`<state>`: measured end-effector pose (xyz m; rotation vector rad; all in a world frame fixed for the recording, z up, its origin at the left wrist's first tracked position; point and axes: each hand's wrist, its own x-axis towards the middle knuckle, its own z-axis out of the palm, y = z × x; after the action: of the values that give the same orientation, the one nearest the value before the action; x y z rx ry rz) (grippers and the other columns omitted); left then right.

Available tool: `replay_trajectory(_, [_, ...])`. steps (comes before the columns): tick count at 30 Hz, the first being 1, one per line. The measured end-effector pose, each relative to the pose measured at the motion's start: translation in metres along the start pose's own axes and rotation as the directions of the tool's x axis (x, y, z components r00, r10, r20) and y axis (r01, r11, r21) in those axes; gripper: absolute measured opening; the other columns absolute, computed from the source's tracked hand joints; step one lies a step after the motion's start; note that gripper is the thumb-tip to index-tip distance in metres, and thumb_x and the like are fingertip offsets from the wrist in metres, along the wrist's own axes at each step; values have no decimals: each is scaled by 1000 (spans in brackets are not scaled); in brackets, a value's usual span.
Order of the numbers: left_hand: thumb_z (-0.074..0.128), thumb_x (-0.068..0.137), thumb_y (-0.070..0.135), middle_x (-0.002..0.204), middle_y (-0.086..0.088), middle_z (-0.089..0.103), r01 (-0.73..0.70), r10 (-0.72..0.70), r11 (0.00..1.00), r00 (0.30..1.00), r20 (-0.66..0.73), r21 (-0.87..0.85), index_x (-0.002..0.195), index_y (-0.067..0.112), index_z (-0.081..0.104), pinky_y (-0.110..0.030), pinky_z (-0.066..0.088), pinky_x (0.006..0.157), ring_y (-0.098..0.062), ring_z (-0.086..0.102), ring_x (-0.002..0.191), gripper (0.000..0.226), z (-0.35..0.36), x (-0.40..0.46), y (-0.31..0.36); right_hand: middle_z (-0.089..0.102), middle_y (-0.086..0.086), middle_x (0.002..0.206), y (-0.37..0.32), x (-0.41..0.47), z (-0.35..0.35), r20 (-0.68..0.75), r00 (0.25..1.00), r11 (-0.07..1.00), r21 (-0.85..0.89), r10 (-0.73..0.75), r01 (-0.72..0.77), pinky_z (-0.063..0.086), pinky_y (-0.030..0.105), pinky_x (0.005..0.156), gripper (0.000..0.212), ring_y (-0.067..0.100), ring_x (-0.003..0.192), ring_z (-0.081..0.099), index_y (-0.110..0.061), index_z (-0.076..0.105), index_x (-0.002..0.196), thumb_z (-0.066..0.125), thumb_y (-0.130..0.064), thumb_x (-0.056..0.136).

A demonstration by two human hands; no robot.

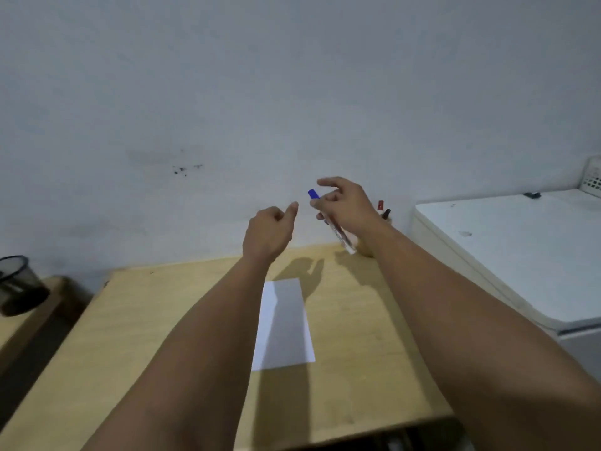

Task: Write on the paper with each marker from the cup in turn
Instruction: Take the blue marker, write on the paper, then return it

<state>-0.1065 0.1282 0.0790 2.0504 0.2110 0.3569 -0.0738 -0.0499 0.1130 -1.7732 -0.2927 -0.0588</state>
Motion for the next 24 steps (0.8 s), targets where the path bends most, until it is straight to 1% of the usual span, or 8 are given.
replay_trajectory(4, [47,92,70,81,-5,72,58,-71,992,991,116,112,89,6,66,-44,64,81,-25,73,72,67,-61,-35,-9,71,14,87,4,-46,52,219,967,982,109,128,-155,55,31,73,15,21,74,70,-5,78,102,83,1,89])
replay_trajectory(8, [47,101,58,79,-7,58,51,-69,994,979,193,95,79,14,62,-37,61,68,-24,60,63,52,-101,-67,-36,76,8,89,-3,-77,92,364,915,973,86,171,-216,62,32,83,24,19,79,74,4,79,114,79,5,90])
replay_trajectory(11, [46,105,45,78,-8,53,49,-73,994,966,250,100,82,16,66,-34,60,62,-20,51,59,43,-124,-81,-52,80,10,98,-7,-88,116,432,881,977,2,191,-212,64,28,74,24,16,80,78,3,79,116,81,-3,93])
replay_trajectory(15, [45,107,44,66,0,44,127,-154,987,918,365,98,80,14,62,-34,59,66,-15,41,51,44,-153,-87,-64,83,8,100,-4,-95,133,512,825,968,-58,239,-244,57,22,64,25,9,73,72,3,80,115,80,-15,98])
replay_trajectory(18, [46,107,43,62,2,41,185,-184,982,918,353,31,81,14,60,-39,64,75,-13,38,47,42,-164,-81,-72,80,4,89,0,-88,145,473,858,980,-95,200,-177,53,24,63,17,9,69,69,0,82,108,82,-12,95])
replay_trajectory(21, [47,107,41,62,0,43,256,-237,960,959,156,-111,76,17,56,-47,61,87,-13,38,45,40,-199,-57,-92,77,1,88,23,-72,147,330,944,859,-489,23,150,49,26,69,10,8,72,65,-9,84,102,81,-11,93])
replay_trajectory(22, [47,107,42,64,-1,46,228,-223,973,970,92,-40,76,17,57,-47,60,86,-16,43,49,41,-214,-46,-102,78,1,90,35,-68,144,275,961,839,-519,-18,164,47,24,69,8,2,72,65,-13,84,101,79,-15,95])
replay_trajectory(24, [45,106,49,68,-2,54,125,-135,948,991,14,293,79,16,63,-42,56,81,-26,55,64,46,-232,-28,-123,79,6,89,56,-61,140,140,990,921,-385,-1,55,47,19,62,6,-2,60,64,-17,78,105,74,-19,101])
